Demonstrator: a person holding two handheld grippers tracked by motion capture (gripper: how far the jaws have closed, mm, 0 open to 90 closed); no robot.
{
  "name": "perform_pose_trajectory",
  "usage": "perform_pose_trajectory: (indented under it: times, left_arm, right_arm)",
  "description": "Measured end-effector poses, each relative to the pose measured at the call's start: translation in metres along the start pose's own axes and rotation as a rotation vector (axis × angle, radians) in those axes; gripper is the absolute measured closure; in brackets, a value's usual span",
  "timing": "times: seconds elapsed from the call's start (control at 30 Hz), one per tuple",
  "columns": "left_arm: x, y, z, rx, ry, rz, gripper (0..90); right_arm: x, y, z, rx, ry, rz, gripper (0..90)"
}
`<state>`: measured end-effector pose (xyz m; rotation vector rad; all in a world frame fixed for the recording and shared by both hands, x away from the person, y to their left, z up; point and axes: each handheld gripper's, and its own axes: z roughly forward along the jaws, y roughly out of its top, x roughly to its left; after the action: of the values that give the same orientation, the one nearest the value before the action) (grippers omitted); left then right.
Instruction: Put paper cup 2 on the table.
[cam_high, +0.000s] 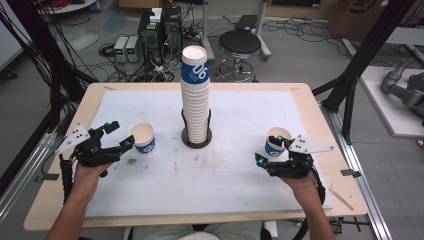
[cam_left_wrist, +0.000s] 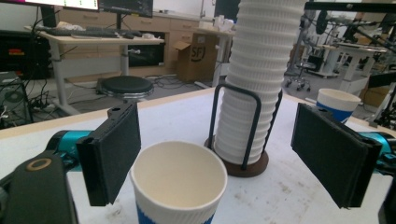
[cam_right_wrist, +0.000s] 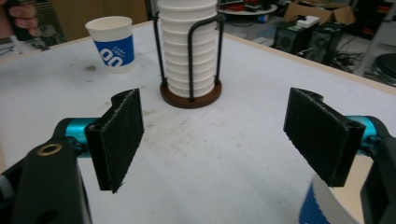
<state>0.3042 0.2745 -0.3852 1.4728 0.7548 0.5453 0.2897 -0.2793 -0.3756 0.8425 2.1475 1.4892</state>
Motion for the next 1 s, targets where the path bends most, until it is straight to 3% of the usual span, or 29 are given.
perform_pose_trajectory:
  times: [0.27,0.33,0.53,1.0]
  left_arm:
    - [-0.011,0.007,0.012,0.008,-0.025,0.055,15.9]
    - [-0.013,0.008,0.014,0.006,-0.026,0.053,15.9]
    - [-0.015,0.006,0.014,0.012,-0.033,0.054,15.9]
    - [-0.018,0.004,0.010,0.011,-0.045,0.063,16.0]
  right_arm:
    - [-0.006,-0.008,-0.015,-0.018,-0.085,0.018,20.6]
    - [-0.008,-0.009,-0.018,-0.021,-0.098,0.023,20.6]
    - [-0.010,-0.011,-0.021,-0.019,-0.110,0.046,20.6]
    - [-0.005,-0.008,-0.021,-0.026,-0.109,0.034,20.6]
